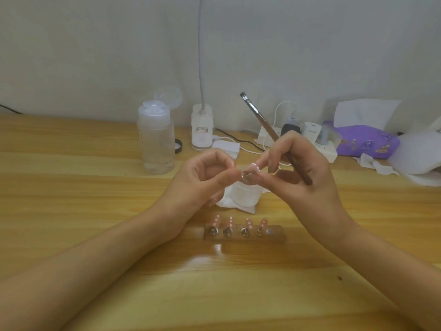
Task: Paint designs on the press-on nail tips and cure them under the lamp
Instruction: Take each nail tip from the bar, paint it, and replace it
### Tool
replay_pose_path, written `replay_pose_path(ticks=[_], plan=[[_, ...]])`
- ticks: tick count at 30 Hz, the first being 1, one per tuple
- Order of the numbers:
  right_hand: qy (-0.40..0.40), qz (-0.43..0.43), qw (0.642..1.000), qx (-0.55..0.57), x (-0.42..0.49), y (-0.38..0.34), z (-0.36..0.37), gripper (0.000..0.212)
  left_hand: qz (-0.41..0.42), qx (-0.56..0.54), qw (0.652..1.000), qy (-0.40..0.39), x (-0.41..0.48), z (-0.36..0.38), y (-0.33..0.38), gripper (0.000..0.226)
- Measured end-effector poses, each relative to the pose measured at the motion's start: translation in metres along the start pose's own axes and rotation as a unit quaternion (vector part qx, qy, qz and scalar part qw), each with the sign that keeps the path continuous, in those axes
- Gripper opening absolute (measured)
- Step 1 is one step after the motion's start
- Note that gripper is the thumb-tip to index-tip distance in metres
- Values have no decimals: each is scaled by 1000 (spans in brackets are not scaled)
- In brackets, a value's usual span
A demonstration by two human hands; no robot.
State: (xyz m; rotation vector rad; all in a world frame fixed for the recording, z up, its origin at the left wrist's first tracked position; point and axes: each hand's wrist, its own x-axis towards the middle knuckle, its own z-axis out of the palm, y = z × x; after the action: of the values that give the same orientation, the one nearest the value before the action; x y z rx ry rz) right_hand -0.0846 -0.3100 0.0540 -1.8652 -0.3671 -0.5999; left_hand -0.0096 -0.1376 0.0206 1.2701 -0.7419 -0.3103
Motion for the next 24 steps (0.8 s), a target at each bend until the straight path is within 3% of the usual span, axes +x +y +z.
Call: replay_pose_path(ticks=[5, 8, 11, 13, 16, 19, 22, 24], plan=[[19, 91, 995, -37, -29, 6, -26, 29, 40, 71, 996, 40, 2, -8, -1, 40], [-19, 122, 990, -64, -49, 12, -33, 32, 37, 52, 993, 98, 5, -14, -3, 45], [-44, 144, 986, -77, -56, 17, -32, 36, 45, 99, 988, 106, 9, -20, -2, 44], [-46, 149, 985, -72, -56, 18, -31, 37, 54, 207, 975, 68, 13, -29, 7, 36], [-59, 143, 985, -75, -55, 20, -30, 39, 36, 389, 919, -56, 19, -47, 27, 9], [-67, 139, 985, -81, -56, 23, -30, 39, 16, 451, 875, -174, 14, -56, 40, 38], [-69, 131, 985, -92, -56, 26, -32, 38, -39, 379, 891, -248, -2, -52, 36, 68], [-78, 128, 984, -95, -56, 25, -33, 39, -59, 359, 897, -252, -16, -49, 25, 76]])
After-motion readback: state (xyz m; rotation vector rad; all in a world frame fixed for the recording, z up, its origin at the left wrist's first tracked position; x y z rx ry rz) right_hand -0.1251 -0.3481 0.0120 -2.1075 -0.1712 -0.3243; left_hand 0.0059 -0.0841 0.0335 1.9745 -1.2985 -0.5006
